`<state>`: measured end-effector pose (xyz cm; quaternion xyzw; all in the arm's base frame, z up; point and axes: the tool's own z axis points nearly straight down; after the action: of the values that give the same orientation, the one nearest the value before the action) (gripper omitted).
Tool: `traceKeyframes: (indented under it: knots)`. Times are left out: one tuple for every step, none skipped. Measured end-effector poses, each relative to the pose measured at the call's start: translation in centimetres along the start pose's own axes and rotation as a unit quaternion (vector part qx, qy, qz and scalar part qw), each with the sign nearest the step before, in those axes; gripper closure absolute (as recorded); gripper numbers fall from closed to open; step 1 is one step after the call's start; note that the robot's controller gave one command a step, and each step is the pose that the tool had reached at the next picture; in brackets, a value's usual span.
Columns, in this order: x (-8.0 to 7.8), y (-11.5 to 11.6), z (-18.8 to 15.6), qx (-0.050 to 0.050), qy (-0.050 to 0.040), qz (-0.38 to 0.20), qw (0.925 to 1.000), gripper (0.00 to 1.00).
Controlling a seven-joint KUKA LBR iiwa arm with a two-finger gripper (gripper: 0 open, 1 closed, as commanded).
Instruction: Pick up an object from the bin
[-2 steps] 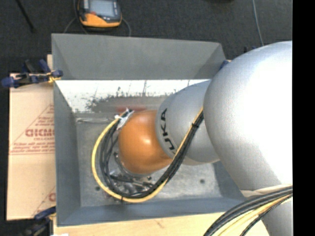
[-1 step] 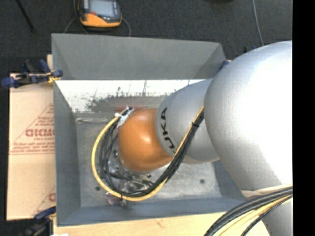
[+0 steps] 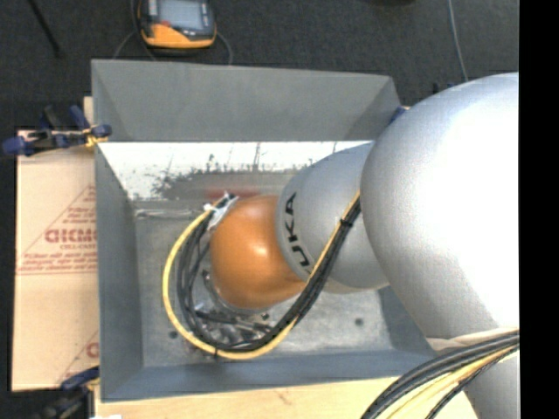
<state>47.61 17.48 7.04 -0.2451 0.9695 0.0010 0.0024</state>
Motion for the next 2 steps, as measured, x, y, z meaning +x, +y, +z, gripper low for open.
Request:
traceKeyframes:
  knots:
    - [-0.4, -0.11, -0.24, 0.001, -0.0067, 0.001, 1.0, 0.0]
    - [0.0, 0.0, 0.0, 0.0, 0.0, 0.001, 1.0, 1.0]
